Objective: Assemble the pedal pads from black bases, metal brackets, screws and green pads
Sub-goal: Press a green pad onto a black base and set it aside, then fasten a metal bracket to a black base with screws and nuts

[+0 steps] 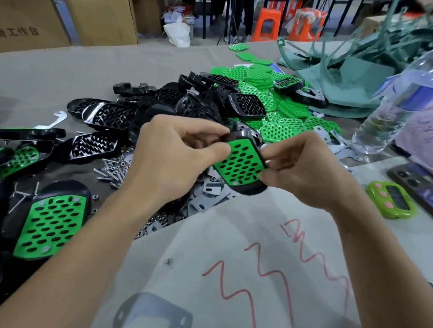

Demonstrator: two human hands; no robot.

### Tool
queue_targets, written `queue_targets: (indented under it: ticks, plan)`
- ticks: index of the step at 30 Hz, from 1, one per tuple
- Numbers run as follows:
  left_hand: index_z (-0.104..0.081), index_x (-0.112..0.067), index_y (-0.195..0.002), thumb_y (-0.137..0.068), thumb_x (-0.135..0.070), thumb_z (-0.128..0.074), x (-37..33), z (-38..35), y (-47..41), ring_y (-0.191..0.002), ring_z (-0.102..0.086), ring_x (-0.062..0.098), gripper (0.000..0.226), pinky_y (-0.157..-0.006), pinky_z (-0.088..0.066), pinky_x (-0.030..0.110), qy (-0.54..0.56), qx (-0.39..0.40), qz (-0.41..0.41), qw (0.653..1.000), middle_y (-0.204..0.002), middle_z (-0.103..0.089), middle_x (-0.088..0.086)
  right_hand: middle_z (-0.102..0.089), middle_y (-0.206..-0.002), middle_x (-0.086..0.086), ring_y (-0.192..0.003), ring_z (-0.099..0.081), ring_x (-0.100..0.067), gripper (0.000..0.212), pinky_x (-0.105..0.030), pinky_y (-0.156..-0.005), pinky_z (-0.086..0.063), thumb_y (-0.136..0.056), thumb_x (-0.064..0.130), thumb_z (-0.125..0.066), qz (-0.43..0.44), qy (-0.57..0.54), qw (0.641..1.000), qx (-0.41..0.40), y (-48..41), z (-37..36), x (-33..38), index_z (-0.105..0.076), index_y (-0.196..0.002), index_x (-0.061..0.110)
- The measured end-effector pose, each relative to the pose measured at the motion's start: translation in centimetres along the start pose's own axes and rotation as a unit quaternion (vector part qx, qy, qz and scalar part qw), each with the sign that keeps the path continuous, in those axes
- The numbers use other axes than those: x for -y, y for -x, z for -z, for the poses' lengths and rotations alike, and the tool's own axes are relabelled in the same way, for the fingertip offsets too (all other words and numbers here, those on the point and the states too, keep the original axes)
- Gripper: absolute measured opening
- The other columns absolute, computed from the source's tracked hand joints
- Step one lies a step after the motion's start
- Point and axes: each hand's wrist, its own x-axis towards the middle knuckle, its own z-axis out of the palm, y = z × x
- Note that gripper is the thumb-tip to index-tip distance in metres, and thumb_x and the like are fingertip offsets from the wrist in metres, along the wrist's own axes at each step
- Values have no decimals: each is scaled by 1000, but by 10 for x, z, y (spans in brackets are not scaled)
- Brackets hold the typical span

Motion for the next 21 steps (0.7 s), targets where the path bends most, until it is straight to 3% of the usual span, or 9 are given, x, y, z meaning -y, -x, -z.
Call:
queue_targets:
  ticks: [2, 4, 7, 9, 13, 15, 18, 20, 21]
  plan:
    - [-80, -38, -94, -70, -34, -82, -2, -11, 10, -63, -64, 7, 24, -63, -58, 27, -38, -16, -80, 996, -76, -73, -19, -70, -82, 36, -81, -72, 3, 62, -20, -82, -58, -74, -3, -80, 35, 91, 993, -69, 13, 3, -3, -74, -85, 57]
    - [-75, -32, -91, -72, -35, -75, -3, -23, 21, -61, -60, 6, 19, -60, -54, 28, -149, -22, -182, 972, -71, -68, -13, -64, -93, 43, -94, -69, 8, 48, -12, -91, -52, -76, -4, -79, 131, 195, 962, -139, 28, 1, -7, -79, -95, 40]
    - [-73, -25, -75, -72, -33, -81, 5, -39, 34, -56, -63, 18, 12, -48, -46, 33, -279, -27, -285, 917, -58, -62, -5, -76, -106, 13, -94, -74, -14, 25, -34, -82, -59, -81, -5, -76, 243, 341, 889, -185, 54, -5, -21, -80, -92, 17]
    - [-72, -23, -75, -67, -30, -84, 11, -47, 39, -54, -64, 24, 16, -45, -46, 34, -304, 18, -287, 908, -57, -62, -3, -76, -108, 1, -90, -73, -27, 29, -39, -72, -59, -74, -6, -76, 252, 399, 868, -155, 71, -8, -31, -76, -95, 14]
    - [-69, -25, -75, -64, -22, -79, 15, -51, 40, -55, -63, 24, 15, -47, -48, 35, -320, 105, -268, 903, -60, -64, -6, -71, -120, 1, -100, -70, -27, 53, -40, -76, -58, -55, -1, -74, 205, 438, 874, -50, 89, -4, -42, -73, -106, 12]
    - [-69, -28, -72, -67, -17, -82, 14, -53, 40, -53, -61, 23, 17, -50, -49, 32, -321, 121, -246, 906, -59, -65, -7, -72, -122, 4, -105, -70, -24, 60, -39, -79, -59, -50, -6, -78, 173, 437, 882, -34, 91, -3, -41, -75, -107, 14]
    - [-70, -30, -66, -65, -24, -75, 9, -54, 43, -45, -55, 23, 8, -50, -42, 22, -314, 109, -243, 911, -51, -61, -7, -72, -118, 18, -107, -70, -7, 56, -30, -90, -56, -68, -9, -73, 104, 354, 923, -110, 96, -3, -40, -78, -107, 32]
    - [-73, -31, -67, -66, -33, -70, 6, -56, 44, -50, -61, 23, 3, -54, -48, 25, -300, 110, -215, 923, -57, -67, -9, -74, -106, 26, -92, -73, -8, 59, -27, -85, -57, -83, -5, -63, -8, 214, 960, -179, 91, 4, -37, -75, -106, 47]
    - [-75, -31, -70, -69, -42, -66, 4, -58, 44, -59, -67, 23, 14, -60, -53, 30, -296, 116, -185, 930, -65, -72, -10, -76, -97, 23, -84, -74, -9, 59, -30, -82, -60, -86, -6, -60, -54, 138, 968, -201, 86, 10, -38, -75, -104, 48]
